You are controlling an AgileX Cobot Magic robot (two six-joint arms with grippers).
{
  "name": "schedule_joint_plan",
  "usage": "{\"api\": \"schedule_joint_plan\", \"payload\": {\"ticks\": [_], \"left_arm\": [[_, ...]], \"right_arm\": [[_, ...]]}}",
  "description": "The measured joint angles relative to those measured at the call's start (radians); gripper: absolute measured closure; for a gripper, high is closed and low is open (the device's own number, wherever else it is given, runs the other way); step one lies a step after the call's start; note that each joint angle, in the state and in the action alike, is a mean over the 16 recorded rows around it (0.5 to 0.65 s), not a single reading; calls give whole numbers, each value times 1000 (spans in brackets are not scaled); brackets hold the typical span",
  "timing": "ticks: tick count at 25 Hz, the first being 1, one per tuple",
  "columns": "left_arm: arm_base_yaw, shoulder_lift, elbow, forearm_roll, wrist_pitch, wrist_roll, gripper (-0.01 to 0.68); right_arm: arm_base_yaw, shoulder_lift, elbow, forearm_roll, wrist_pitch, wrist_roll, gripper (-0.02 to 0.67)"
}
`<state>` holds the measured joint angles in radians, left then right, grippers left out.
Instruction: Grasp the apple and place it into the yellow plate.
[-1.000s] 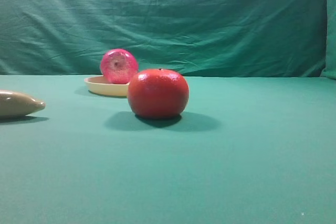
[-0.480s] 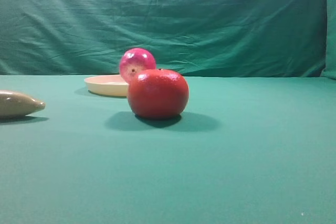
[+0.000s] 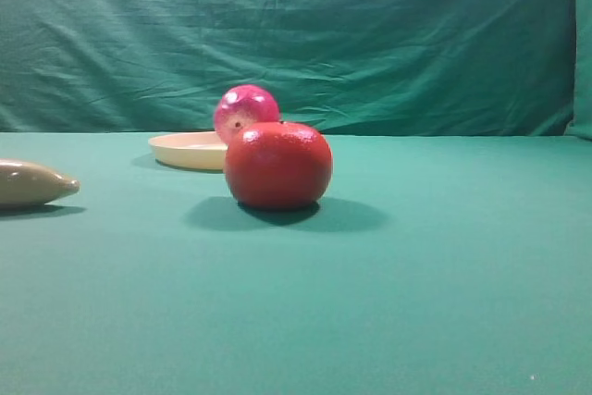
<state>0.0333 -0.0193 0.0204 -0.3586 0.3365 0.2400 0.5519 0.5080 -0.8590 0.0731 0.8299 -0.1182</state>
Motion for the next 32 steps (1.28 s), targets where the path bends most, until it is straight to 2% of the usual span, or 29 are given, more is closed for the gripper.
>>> {"api": "schedule_joint_plan", "payload": {"ticks": [8,16,25,32], "left_arm": [[0,0,0,0,0,0,516],[0,0,0,0,0,0,516],[0,0,0,0,0,0,516],[0,0,0,0,0,0,516]], "right_arm": [[-148,-147,108,-12,-97,-2,649],[-293,-336,369,-14,-295,-5,649],[-376,-480,699,-14,-465,-7,649],[-409,-518,842,-10,-504,-7,649]]}}
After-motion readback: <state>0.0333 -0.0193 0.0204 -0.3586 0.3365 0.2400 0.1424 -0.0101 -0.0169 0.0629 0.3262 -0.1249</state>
